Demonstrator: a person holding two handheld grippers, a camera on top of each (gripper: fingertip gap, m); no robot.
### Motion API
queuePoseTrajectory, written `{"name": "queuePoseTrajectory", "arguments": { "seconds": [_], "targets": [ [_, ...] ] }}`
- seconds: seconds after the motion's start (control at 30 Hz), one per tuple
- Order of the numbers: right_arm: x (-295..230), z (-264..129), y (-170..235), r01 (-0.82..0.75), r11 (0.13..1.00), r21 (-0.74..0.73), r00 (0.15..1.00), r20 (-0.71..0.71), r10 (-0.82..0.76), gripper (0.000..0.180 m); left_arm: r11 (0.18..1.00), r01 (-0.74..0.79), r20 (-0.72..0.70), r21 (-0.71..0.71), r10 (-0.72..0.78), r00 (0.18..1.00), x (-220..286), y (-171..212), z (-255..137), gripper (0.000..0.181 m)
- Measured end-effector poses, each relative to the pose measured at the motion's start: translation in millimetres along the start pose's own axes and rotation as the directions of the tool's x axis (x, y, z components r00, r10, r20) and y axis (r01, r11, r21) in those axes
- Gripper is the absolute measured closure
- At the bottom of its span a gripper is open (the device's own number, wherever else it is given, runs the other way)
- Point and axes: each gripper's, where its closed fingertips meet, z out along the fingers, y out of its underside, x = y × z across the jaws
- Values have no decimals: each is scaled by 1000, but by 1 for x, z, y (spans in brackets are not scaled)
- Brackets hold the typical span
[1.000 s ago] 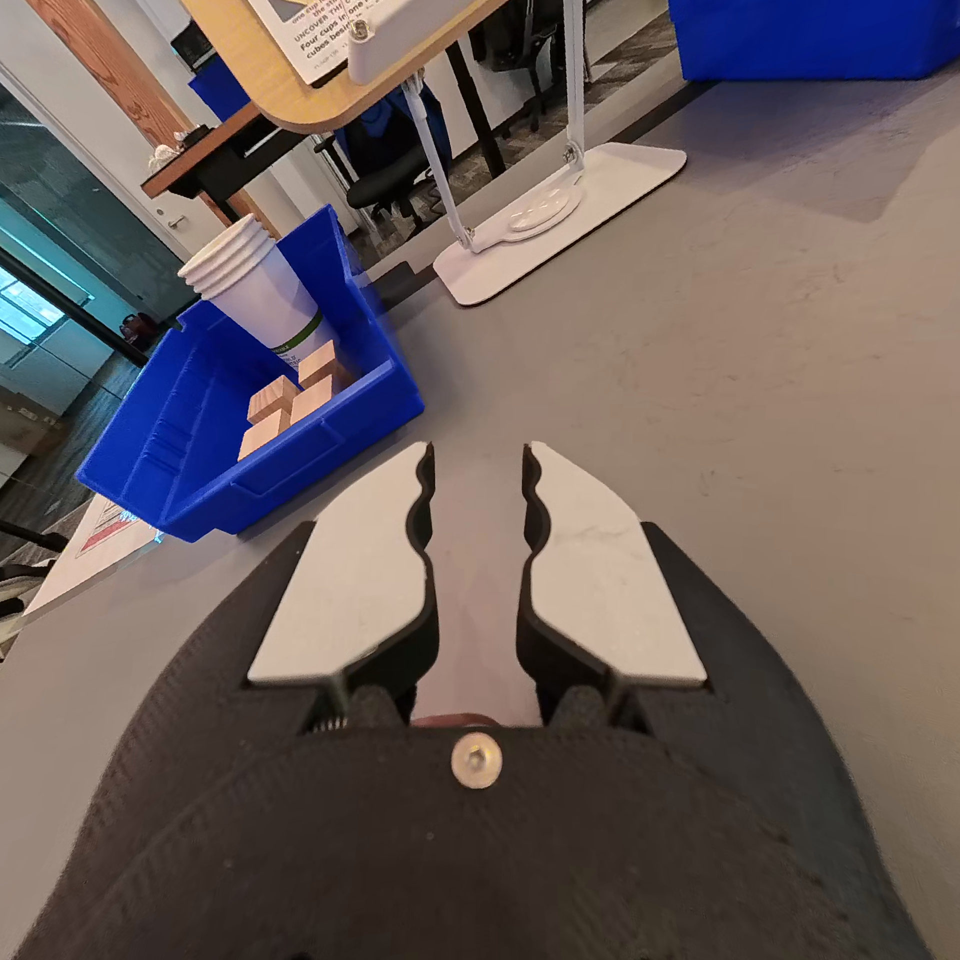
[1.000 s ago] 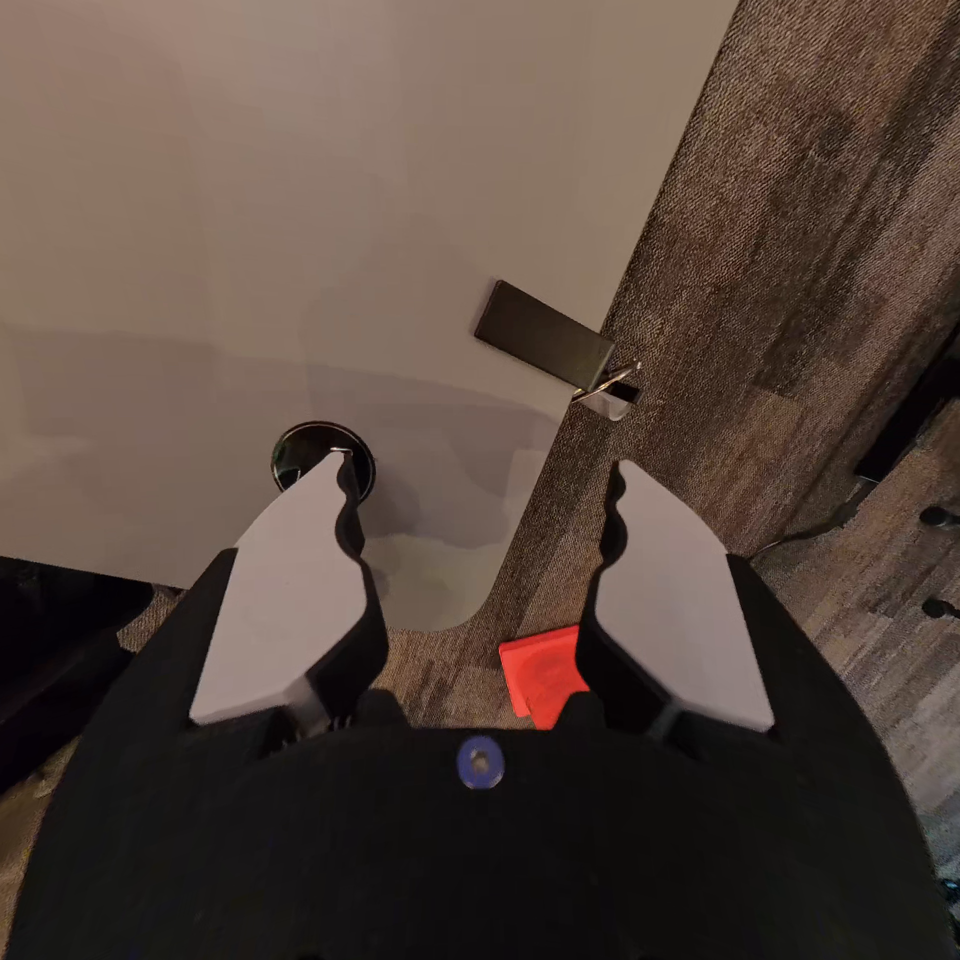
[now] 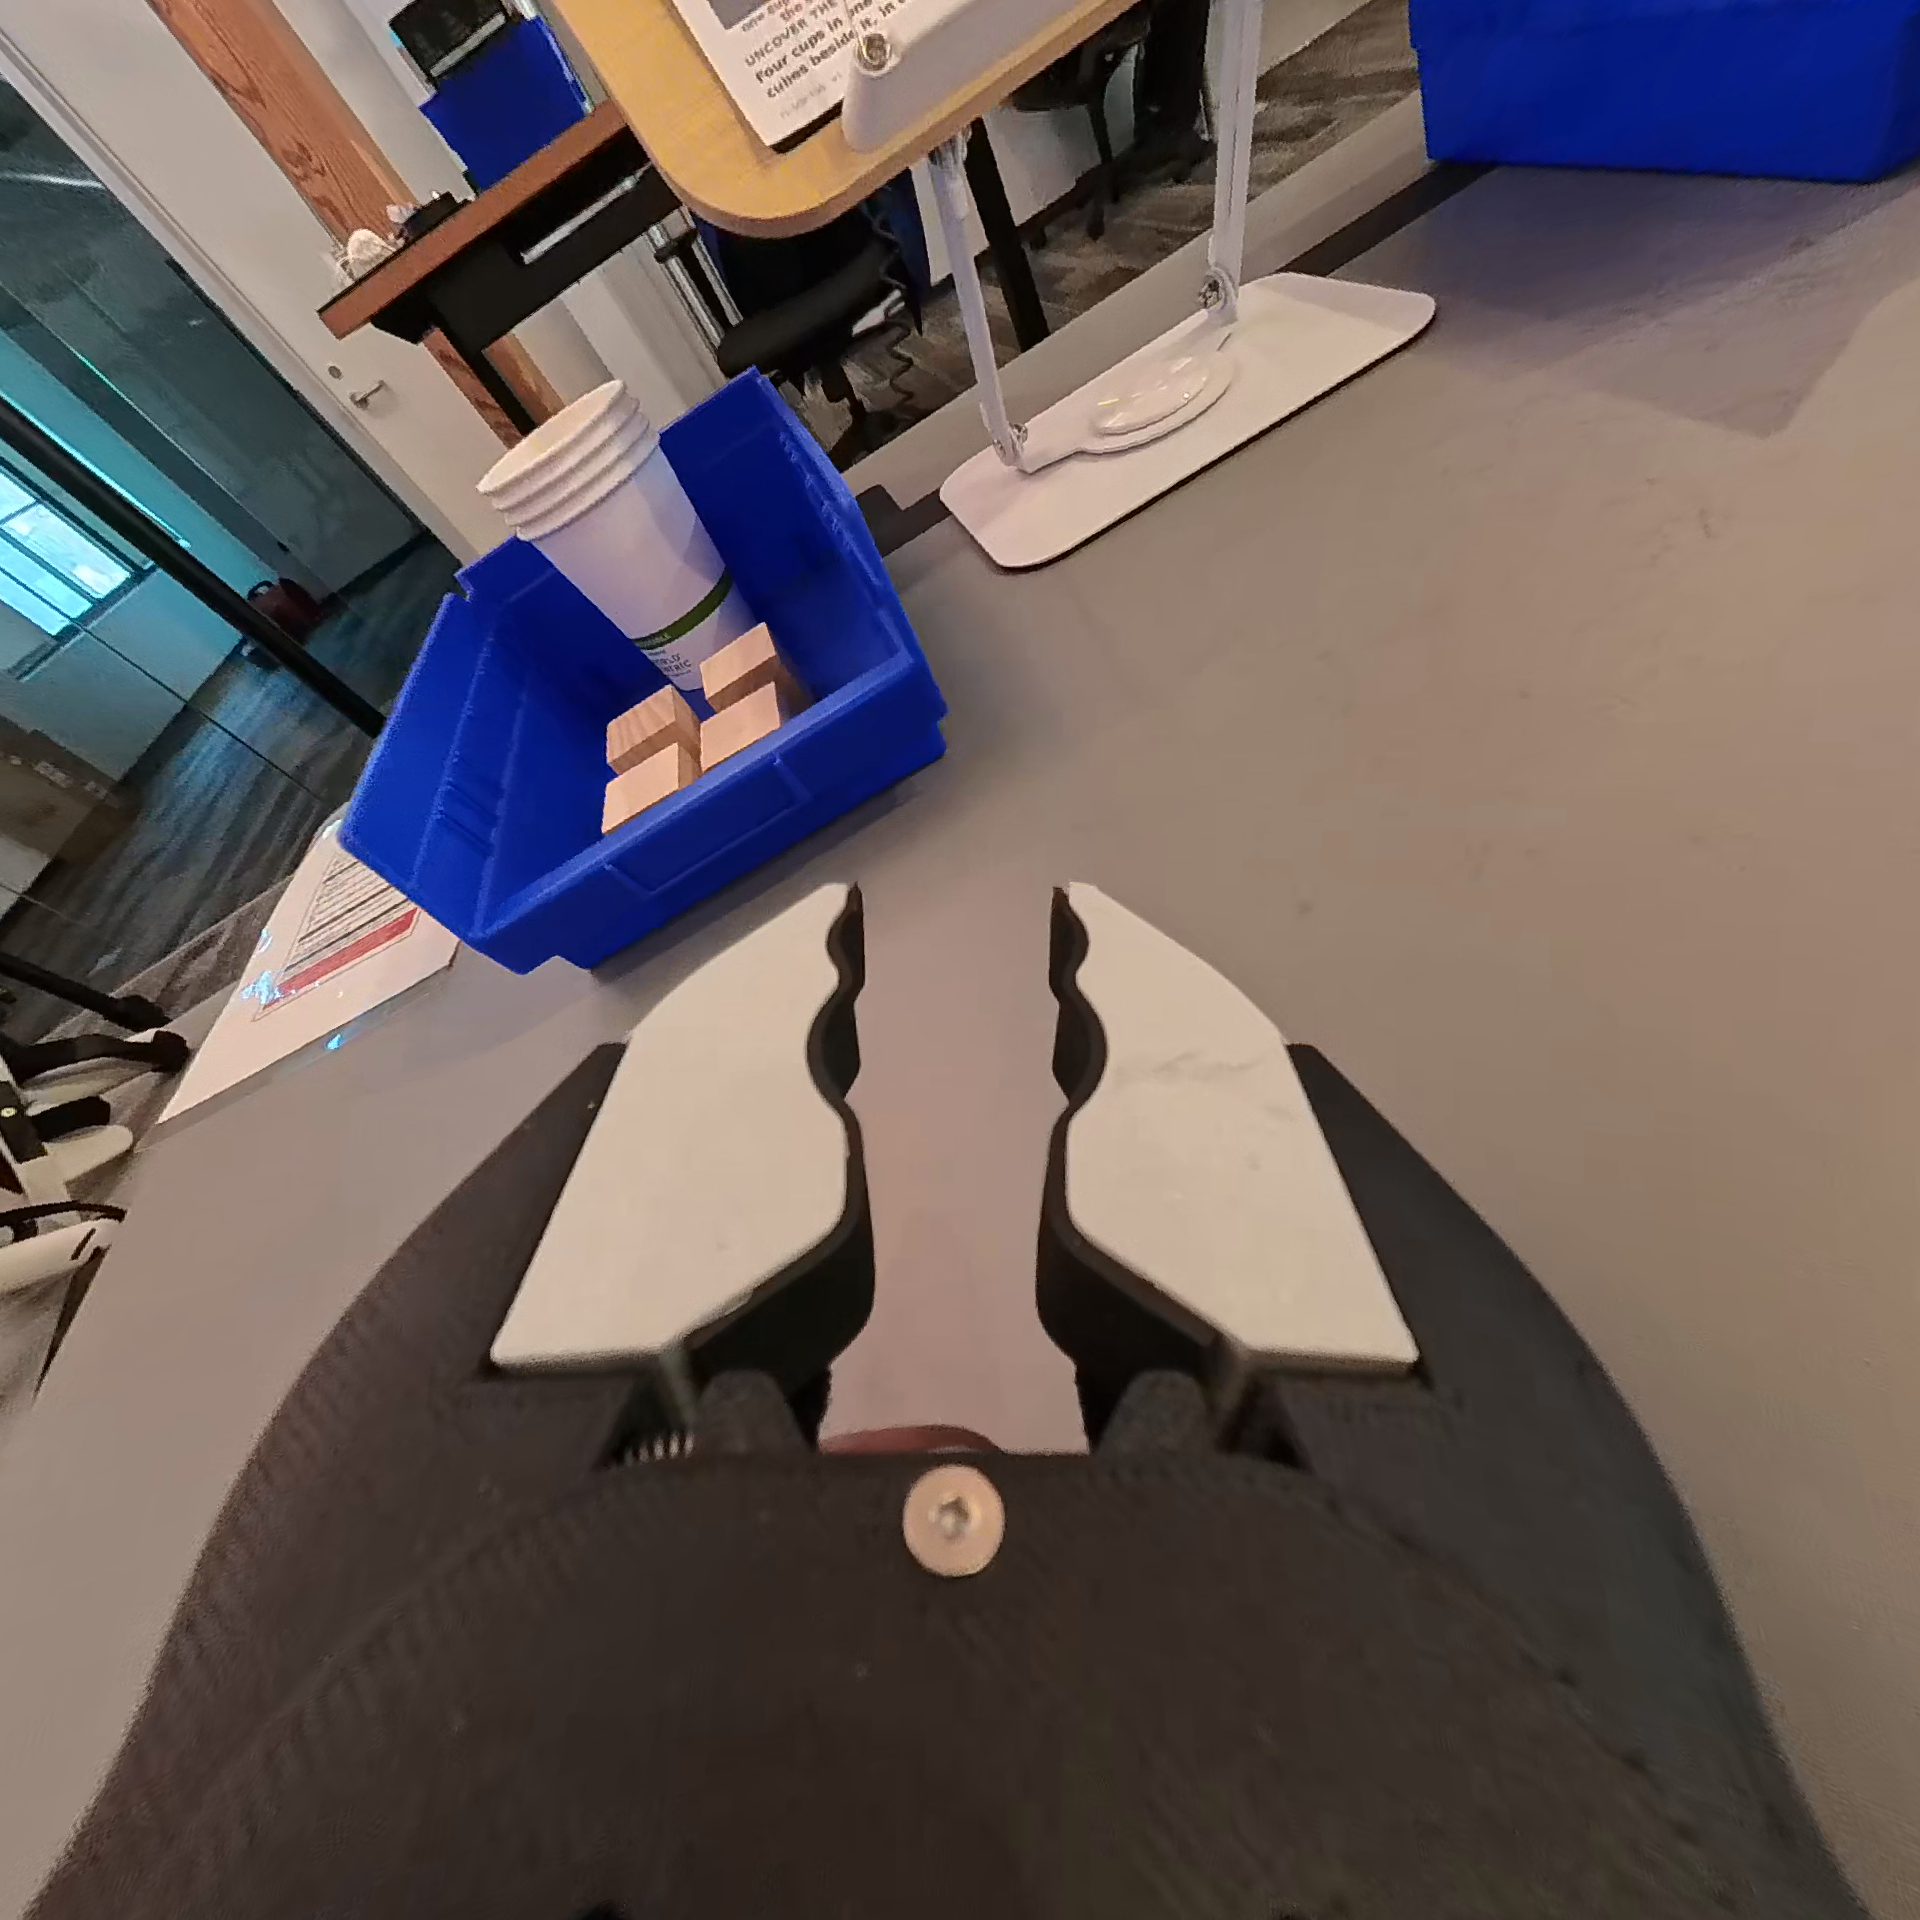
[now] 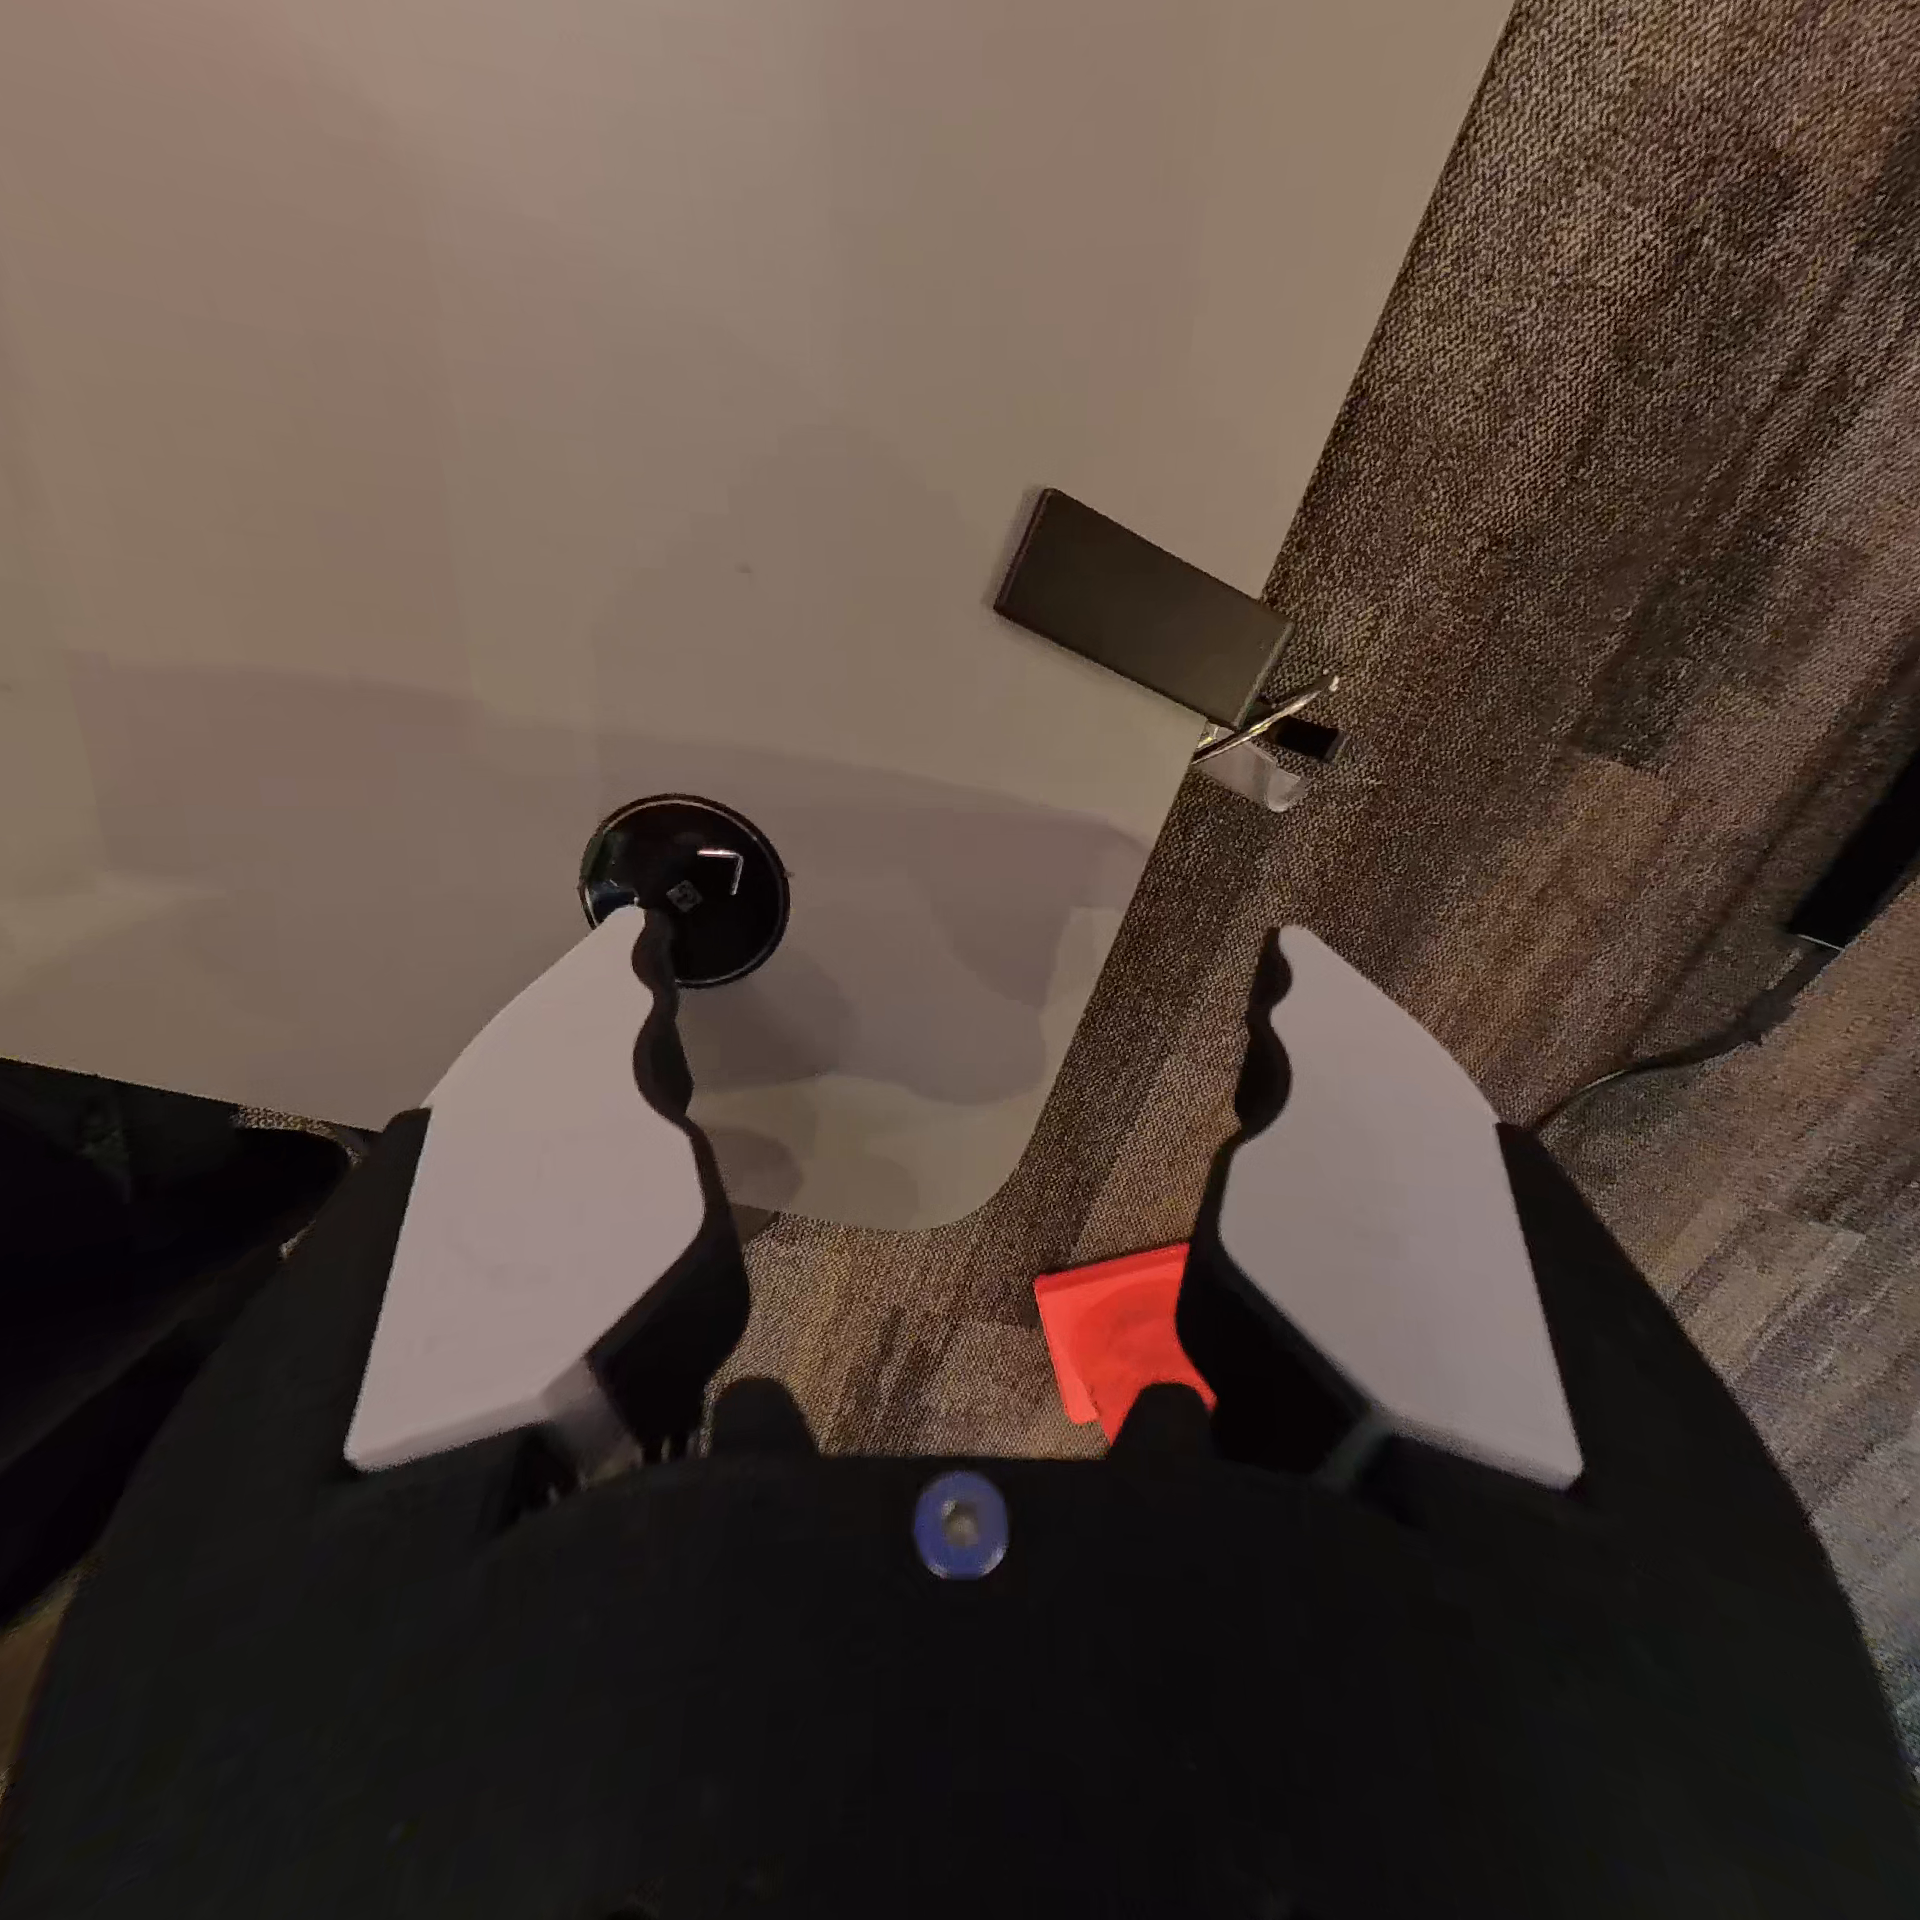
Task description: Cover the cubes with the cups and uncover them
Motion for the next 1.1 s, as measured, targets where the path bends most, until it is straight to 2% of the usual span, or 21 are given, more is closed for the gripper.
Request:
{"name": "queuePoseTrajectory", "arguments": {
  "seconds": [0.3, 0.5, 0.7, 1.1],
  "targets": [
    [-3, -1, 2, 1, 998, -64, 1000, 2, -1, 77, 1000, 4, -29, -9, -4, 1000, 14, 4, 4, 147],
    [-9, -7, -2, 48, 996, -80, 998, -34, -51, 91, 1000, 8, -38, -4, -8, 999, 14, 8, 2, 147],
    [-3, -12, -4, 55, 993, -104, 995, -79, -64, 79, 1000, 4, -20, 8, -3, 1000, 3, 8, -4, 147],
    [-4, -25, -6, 58, 993, -106, 996, -67, -65, 83, 1000, 20, 34, -8, -20, 999, -21, 13, -8, 147]
  ]
}}
